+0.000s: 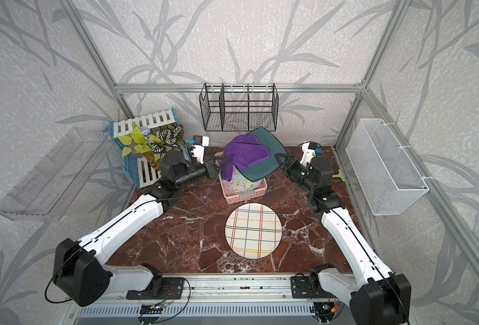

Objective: Wipe the wet plate dry
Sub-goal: Wipe the plate with towel.

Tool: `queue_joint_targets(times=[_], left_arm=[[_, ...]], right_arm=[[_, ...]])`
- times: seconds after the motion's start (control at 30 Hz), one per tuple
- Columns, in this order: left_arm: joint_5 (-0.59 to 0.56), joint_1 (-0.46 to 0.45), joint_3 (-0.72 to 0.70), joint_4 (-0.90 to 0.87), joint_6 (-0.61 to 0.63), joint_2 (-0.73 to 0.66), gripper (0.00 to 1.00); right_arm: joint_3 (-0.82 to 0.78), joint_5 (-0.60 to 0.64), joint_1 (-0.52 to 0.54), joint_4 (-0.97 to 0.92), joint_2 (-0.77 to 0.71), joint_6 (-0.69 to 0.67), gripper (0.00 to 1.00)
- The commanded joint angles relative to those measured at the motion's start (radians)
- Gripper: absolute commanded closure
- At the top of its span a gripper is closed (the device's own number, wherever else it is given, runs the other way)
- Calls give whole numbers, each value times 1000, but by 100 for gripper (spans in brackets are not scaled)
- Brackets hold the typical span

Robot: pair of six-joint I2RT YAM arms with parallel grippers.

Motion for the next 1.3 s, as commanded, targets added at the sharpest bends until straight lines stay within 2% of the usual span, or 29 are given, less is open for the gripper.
queue_joint_targets(times=[0.0, 0.17, 0.3, 0.43, 0.67, 0.8, 0.93, 1.0, 1.13, 1.27], left_arm=[[92, 44, -12, 258, -229, -16, 100], [80, 89, -23, 443, -440, 2, 100], [78, 86, -48, 758, -684, 78, 100], [102, 37, 41, 1038, -917, 201, 100], [80, -99, 271, 1160, -1010, 314, 100], [32, -166, 292, 1267, -1107, 368, 100], [7, -224, 260, 1271, -1097, 389, 100], [-23, -219, 237, 1302, -1103, 382, 100], [-55, -146, 259, 1293, -1126, 361, 100], [-67, -119, 328, 1236, -1137, 388, 100]], right_arm=[[34, -38, -39, 339, -99, 128, 100], [24, -33, -49, 386, -140, 162, 100], [19, -30, -48, 467, -143, 217, 100], [27, -29, -11, 477, -112, 233, 100], [53, -33, 105, 503, -15, 211, 100], [103, 4, 132, 564, 46, 234, 100], [163, 94, 125, 562, 89, 255, 100], [180, 109, 101, 540, 94, 264, 100], [150, 97, 50, 507, 61, 282, 100], [127, 23, 106, 631, 52, 270, 100]])
